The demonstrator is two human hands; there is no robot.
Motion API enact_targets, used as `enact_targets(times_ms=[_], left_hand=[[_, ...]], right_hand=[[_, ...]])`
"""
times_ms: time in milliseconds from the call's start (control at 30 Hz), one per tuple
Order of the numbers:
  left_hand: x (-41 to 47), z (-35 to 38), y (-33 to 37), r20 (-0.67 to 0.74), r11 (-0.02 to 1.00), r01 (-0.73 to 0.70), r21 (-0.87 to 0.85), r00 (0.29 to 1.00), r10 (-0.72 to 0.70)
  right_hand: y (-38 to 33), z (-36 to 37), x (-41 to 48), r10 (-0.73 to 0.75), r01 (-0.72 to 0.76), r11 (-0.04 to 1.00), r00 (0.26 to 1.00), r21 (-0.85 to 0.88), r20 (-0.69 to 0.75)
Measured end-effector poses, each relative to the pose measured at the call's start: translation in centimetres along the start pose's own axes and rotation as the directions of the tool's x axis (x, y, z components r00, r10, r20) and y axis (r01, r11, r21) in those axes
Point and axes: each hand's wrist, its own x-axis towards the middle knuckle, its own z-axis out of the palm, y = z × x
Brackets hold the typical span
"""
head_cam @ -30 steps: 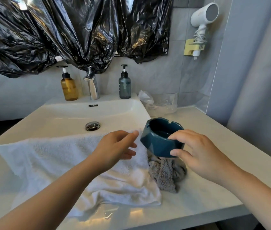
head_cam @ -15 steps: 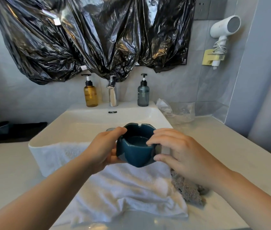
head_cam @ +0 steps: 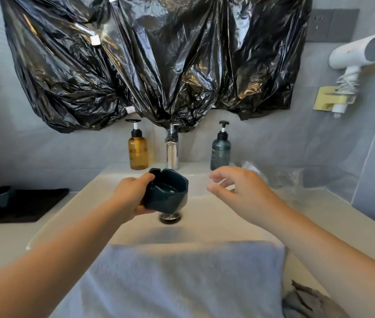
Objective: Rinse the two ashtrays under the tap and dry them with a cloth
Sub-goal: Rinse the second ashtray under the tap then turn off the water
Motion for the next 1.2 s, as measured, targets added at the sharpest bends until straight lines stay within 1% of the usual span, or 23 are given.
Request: enact_targets(times_ms=[167, 300, 400, 567, 767, 933, 1067, 1200], left_hand=[[5.9, 1.1, 0.9, -0.029, 1.000, -0.026, -0.001, 0.999, 0.026], [9.4, 1.7, 0.9, -0.040, 0.997, -0.074, -0.013, 0.996, 0.074], [11.1, 1.8, -0.1, -0.040, 0.990, -0.138, -0.017, 0.990, 0.137], [12.0, 1.7, -1.0, 0.007, 0.982, -0.189, -0.002, 0.982, 0.189], [12.5, 1.3, -1.8, 0.040, 0.987, -0.160, -0.027, 0.986, 0.161], [12.7, 1.1, -1.8, 0.009, 0.988, -0.152, -0.038, 0.988, 0.153], [12.9, 0.7, -1.2, -0.023, 0.986, -0.142, -0.092, 0.990, 0.140], [12.8, 0.8, -0.8, -0.016, 0.982, -0.147, -0.119, 0.989, 0.146]], right_hand=[[0.8, 1.8, 6.8, -0.003, 0.002, 1.000, 0.998, -0.011, -0.057], [1.1, 2.9, 11.6, -0.036, 0.033, 0.999, 0.994, -0.031, -0.105], [1.2, 3.7, 14.6, -0.042, 0.042, 0.999, 0.988, -0.006, -0.151], [0.8, 5.4, 17.9, -0.033, 0.040, 0.999, 0.980, 0.031, -0.197], [0.6, 7.0, 19.9, 0.004, 0.016, 0.997, 0.970, 0.077, -0.243], [0.5, 6.8, 21.5, -0.016, 0.031, 0.999, 0.941, 0.037, -0.338], [0.4, 6.1, 23.3, -0.030, 0.041, 0.999, 0.940, 0.025, -0.340], [0.3, 5.6, 24.5, -0.009, 0.022, 0.999, 0.948, 0.036, -0.317]])
